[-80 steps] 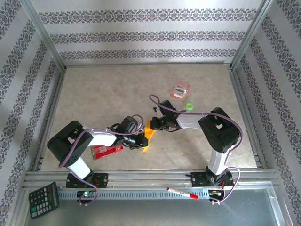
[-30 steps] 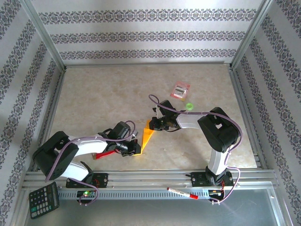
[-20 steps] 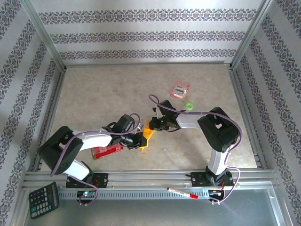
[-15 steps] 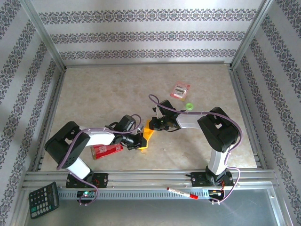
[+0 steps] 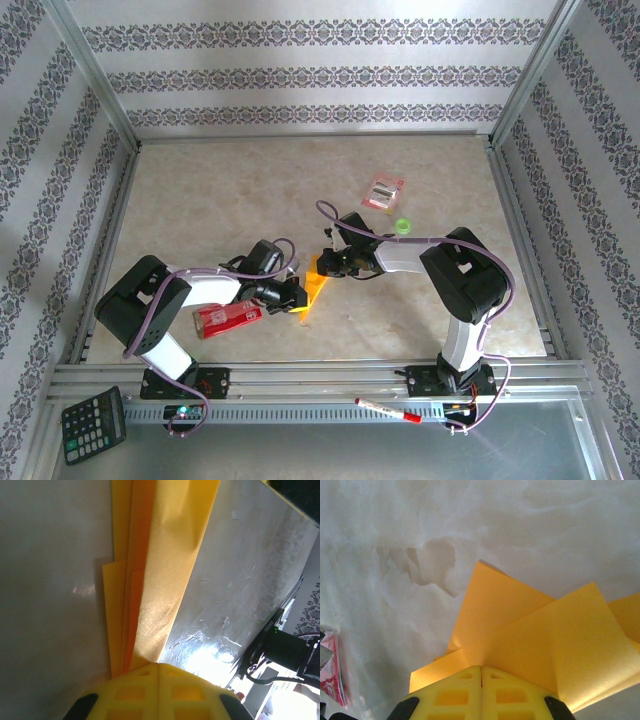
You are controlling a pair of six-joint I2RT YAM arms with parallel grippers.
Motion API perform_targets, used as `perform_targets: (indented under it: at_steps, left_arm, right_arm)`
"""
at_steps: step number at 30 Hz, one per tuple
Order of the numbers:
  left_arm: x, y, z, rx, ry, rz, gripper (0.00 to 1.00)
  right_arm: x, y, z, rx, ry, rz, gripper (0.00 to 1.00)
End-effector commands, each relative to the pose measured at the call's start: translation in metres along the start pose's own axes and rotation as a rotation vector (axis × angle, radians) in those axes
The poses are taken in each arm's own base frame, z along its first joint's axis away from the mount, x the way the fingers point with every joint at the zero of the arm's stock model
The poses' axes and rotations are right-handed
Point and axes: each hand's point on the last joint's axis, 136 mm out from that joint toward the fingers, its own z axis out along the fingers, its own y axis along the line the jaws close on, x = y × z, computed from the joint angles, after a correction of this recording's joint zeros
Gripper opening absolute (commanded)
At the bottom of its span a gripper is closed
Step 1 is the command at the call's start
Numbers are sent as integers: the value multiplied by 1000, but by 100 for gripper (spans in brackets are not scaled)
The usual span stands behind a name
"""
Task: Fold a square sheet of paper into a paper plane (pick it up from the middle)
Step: Fold the wing for the fifth time at the center of the table.
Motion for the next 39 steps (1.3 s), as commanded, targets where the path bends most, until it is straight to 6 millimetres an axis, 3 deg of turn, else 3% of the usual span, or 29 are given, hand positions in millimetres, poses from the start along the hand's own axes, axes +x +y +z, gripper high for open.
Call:
perform_targets:
  at_steps: [1,10,19,25,30,39]
  left_arm:
    - [1,7,1,-23,23,2,0]
    - [12,36,3,-125,54,-19,0]
    - [25,62,4,-202,74,-48,0]
    - [28,72,6,-227,82,-46,0]
    - [30,76,6,-237,93,-43,0]
    - [33,79,6,-247,98,-46,0]
  right_arm:
    - [31,-53,9,174,86,61,0]
    - [18,-37,4,136,72,41,3]
    - [-10,15,-33,-7,-3,-7,12]
    - [10,31,-42,-76,0,31,14]
    - [37,35,-33,-104,25,85,9]
    - [60,43,-10,-113,74,94,5]
